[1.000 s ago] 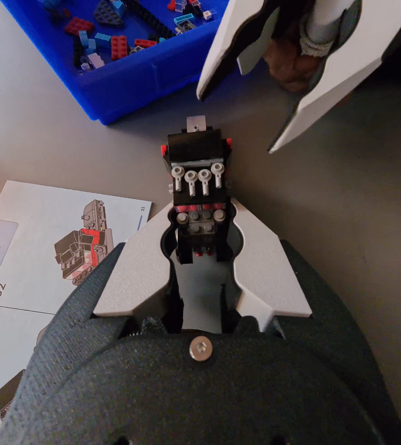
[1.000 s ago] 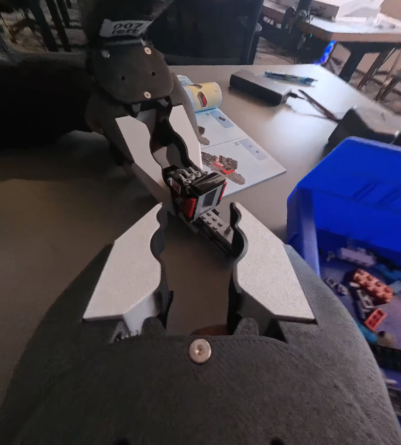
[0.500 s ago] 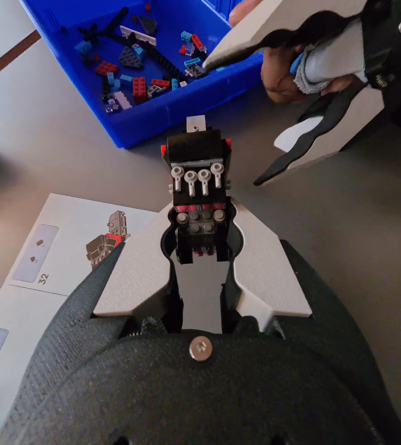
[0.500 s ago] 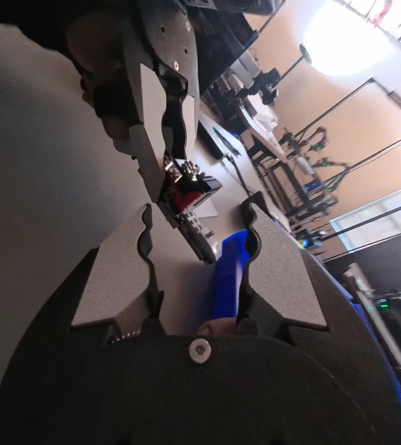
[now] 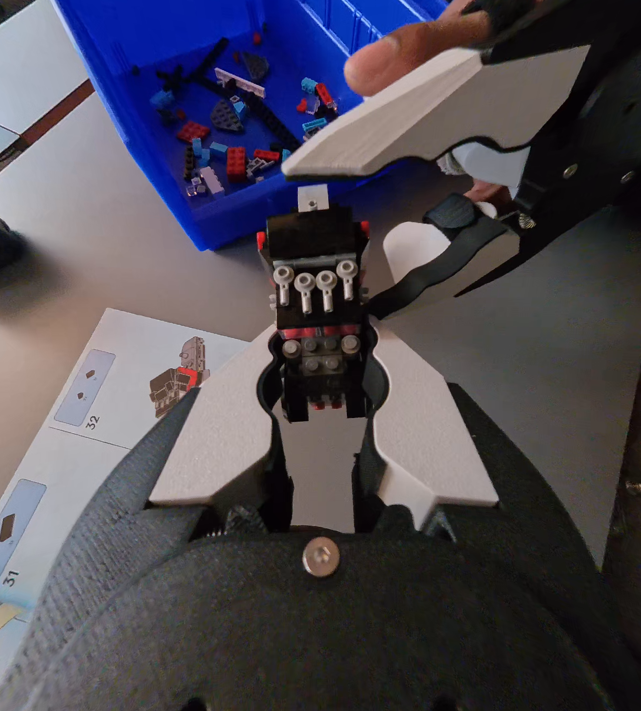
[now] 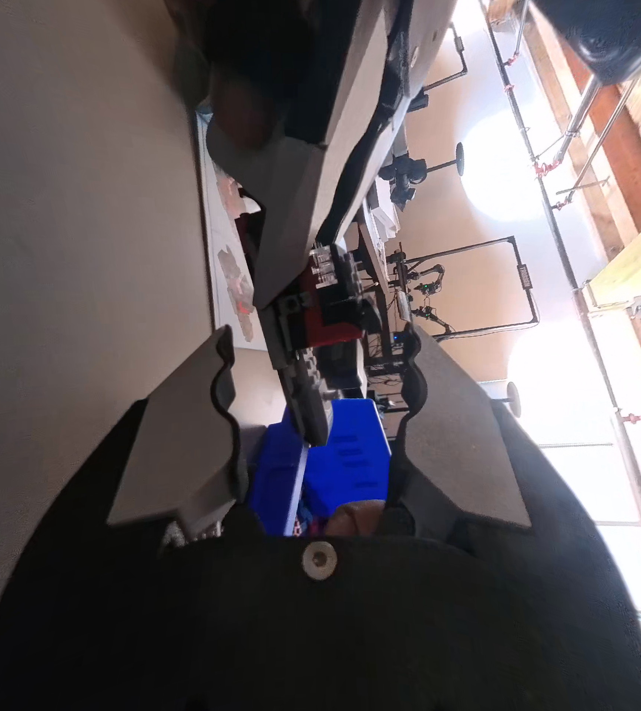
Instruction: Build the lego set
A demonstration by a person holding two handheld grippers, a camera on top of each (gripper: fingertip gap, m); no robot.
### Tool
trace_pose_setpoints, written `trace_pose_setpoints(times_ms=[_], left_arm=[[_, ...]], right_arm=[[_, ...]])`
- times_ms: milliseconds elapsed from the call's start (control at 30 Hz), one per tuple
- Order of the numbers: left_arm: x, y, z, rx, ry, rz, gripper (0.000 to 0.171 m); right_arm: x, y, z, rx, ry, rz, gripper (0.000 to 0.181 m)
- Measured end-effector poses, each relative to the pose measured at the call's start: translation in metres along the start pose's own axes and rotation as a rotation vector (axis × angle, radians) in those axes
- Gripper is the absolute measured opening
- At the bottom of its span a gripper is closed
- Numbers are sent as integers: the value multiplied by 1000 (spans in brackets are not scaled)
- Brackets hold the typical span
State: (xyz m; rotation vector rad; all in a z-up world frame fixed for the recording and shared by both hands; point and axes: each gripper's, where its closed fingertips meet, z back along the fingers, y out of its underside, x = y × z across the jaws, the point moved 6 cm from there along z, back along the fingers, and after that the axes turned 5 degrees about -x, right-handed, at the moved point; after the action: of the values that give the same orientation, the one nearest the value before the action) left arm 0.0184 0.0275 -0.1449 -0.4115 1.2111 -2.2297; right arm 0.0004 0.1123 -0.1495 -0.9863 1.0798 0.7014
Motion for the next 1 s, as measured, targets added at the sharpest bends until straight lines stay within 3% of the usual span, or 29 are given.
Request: trace_pose_setpoints(times_ms=[567, 1000], left_arm=[[-7, -4, 2, -11, 6, 32, 40], [-5, -5, 1, 2, 29, 58, 39]], right_arm=[[-3, -5, -7, -33, 23, 103, 68], [-4, -3, -9, -57, -8, 120, 65]])
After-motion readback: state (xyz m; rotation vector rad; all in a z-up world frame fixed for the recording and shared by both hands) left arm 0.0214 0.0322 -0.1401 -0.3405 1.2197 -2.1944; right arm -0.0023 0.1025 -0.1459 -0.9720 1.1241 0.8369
